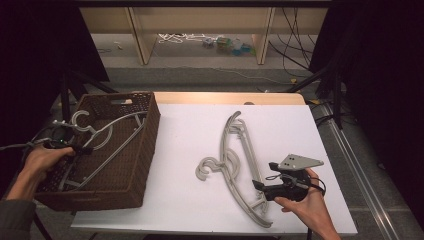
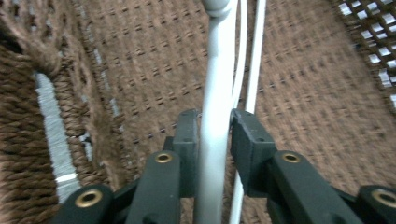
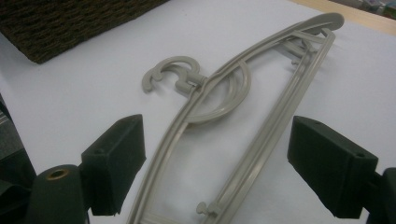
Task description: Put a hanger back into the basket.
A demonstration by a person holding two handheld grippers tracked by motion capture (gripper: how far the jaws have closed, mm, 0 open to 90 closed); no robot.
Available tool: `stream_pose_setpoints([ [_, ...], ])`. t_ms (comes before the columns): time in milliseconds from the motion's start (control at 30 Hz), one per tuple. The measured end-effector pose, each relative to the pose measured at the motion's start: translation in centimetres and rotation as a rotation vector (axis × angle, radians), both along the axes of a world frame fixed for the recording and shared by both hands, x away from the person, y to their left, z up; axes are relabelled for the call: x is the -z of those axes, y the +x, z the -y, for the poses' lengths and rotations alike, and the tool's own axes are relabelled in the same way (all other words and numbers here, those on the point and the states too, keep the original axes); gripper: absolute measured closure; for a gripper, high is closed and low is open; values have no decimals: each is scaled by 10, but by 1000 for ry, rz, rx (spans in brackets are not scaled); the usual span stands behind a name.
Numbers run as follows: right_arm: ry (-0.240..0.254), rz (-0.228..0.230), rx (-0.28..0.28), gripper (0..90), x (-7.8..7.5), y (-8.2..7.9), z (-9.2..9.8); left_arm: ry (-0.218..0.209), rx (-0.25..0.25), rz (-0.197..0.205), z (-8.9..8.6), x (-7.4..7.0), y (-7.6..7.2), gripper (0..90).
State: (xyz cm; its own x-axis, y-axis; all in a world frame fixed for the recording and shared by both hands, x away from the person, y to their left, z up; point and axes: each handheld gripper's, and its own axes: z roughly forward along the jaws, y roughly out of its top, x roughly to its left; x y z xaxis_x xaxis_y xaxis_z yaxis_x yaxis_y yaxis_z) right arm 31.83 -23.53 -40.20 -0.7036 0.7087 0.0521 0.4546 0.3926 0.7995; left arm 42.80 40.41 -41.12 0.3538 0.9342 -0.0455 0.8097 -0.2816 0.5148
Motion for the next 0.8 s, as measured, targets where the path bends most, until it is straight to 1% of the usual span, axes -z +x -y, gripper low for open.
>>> stream_pose_setpoints([
  [33,-8,5,6,200,0,0,1,-5,-11,0,0,0,0,702],
  [100,5,5,7,200,0,1,1,-1,-44,1,0,-1,-1,674],
  [133,7,5,6,200,0,1,1,12,-42,3,-2,-2,-1,666],
  [167,7,4,7,200,0,1,1,11,-57,1,-3,-3,-2,662],
  [233,2,10,2,200,1,1,1,29,-94,10,-6,-4,-4,626],
  [267,-1,8,-2,200,1,1,1,22,-102,2,-7,-6,-4,620],
  [333,2,-2,4,198,1,0,0,-4,-125,25,-7,-10,-7,564],
  [400,5,3,5,198,1,1,0,-28,-132,73,-3,-17,-11,478],
  [433,2,15,3,198,1,2,0,-29,-140,101,-1,-21,-14,450],
  [467,3,15,6,197,1,1,0,-46,-144,132,2,-25,-17,425],
  [533,10,15,9,197,1,1,0,-71,-135,169,7,-35,-23,386],
  [567,14,15,13,195,0,1,-1,-85,-131,195,9,-39,-26,373],
  [600,14,24,14,193,0,1,0,-97,-126,212,12,-43,-29,360],
  [633,16,29,17,193,0,1,0,-113,-123,237,16,-47,-32,344],
  [667,20,38,22,191,0,1,0,-128,-121,257,21,-50,-36,327],
  [700,25,37,30,188,0,0,0,-136,-121,274,27,-54,-39,297],
  [733,32,39,33,187,0,0,0,-171,-136,315,36,-56,-42,266],
  [800,39,56,36,187,0,1,0,-197,-106,361,51,-62,-51,258],
])
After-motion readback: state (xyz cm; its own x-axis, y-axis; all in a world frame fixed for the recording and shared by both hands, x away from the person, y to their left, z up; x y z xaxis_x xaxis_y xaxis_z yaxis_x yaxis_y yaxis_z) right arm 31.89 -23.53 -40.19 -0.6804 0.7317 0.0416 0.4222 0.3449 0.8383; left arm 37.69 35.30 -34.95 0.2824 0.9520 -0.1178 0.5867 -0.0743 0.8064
